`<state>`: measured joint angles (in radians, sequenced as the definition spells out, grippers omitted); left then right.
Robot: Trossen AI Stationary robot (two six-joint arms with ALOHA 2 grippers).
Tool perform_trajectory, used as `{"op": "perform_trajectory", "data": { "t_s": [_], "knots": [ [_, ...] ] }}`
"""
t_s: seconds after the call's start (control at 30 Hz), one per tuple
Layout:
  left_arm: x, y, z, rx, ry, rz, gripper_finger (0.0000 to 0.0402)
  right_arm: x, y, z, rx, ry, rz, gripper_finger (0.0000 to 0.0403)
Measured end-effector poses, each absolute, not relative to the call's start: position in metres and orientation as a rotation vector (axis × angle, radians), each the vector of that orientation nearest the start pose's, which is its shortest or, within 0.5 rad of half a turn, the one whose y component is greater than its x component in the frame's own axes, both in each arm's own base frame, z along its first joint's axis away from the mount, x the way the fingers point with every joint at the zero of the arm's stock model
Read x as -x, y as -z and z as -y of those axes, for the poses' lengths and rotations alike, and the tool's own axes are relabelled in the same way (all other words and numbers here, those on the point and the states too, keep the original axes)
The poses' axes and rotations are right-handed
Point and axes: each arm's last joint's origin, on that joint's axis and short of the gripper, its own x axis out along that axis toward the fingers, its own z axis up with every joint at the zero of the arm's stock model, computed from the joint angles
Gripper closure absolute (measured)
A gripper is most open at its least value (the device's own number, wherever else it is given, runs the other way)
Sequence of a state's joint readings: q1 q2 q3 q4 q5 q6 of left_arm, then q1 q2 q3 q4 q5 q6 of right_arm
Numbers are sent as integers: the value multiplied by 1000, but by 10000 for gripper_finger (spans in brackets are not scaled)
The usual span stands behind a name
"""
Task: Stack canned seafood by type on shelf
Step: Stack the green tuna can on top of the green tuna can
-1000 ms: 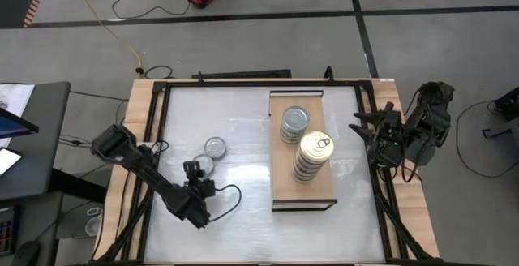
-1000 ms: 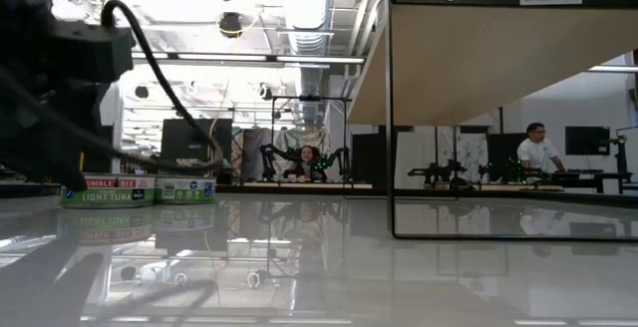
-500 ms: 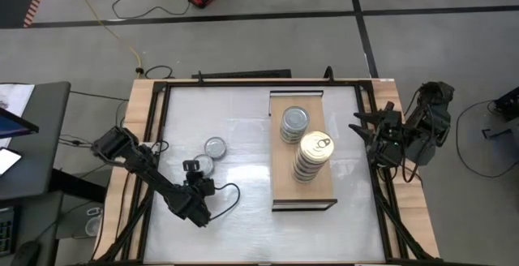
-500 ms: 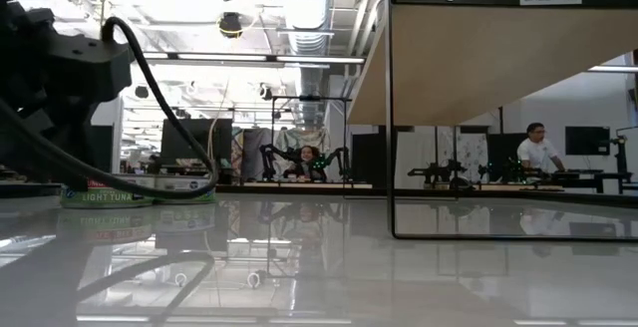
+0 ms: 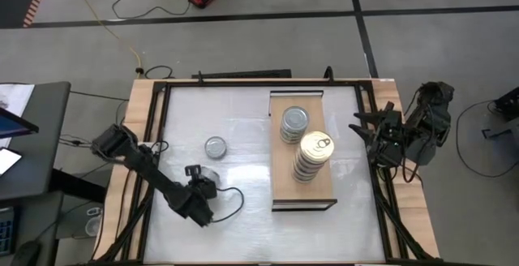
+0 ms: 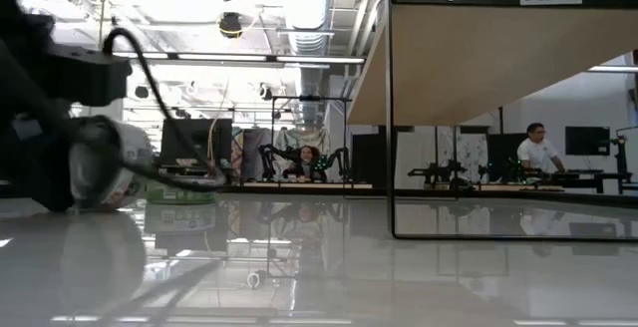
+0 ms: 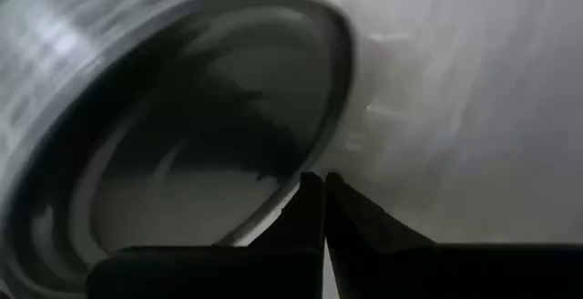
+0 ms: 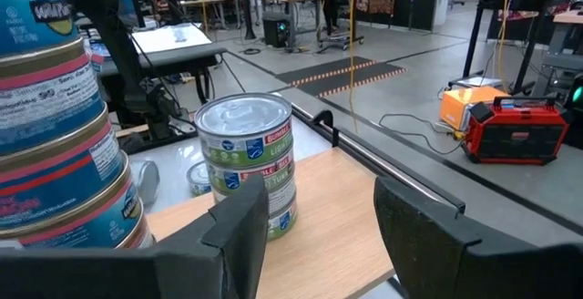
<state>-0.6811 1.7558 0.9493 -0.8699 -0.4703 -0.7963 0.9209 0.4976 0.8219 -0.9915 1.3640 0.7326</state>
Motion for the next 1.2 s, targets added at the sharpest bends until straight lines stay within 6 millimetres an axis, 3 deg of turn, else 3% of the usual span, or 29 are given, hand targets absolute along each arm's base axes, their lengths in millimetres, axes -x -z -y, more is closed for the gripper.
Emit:
{"op": "perform_trajectory", "data": {
  "t_s": [0.27, 0.47, 0.67, 0.77, 0.93, 1.1, 1.2],
  "knots": [
    [-228, -151, 155, -179, -478, -1150, 401, -58, -319, -30, -106, 490, -106, 177],
    [-237, -202, 157, -177, -305, -1084, 401, -58, -319, -30, -106, 490, -106, 177],
    [-240, -254, 159, -17, -208, -1002, 386, -58, -319, -30, -104, 488, -110, 177],
    [-247, -267, 160, 70, -205, -988, 347, -58, -319, -30, -104, 487, -110, 177],
    [-257, -260, 169, -16, -127, -1067, 249, -58, -319, -30, -104, 487, -110, 177],
    [-261, -252, 150, -75, -201, -1190, 147, -59, -318, -31, -109, 486, -110, 177],
    [-265, -251, 137, -106, -185, -1235, 112, -61, -316, -34, -102, 483, -116, 177]
  ]
}}
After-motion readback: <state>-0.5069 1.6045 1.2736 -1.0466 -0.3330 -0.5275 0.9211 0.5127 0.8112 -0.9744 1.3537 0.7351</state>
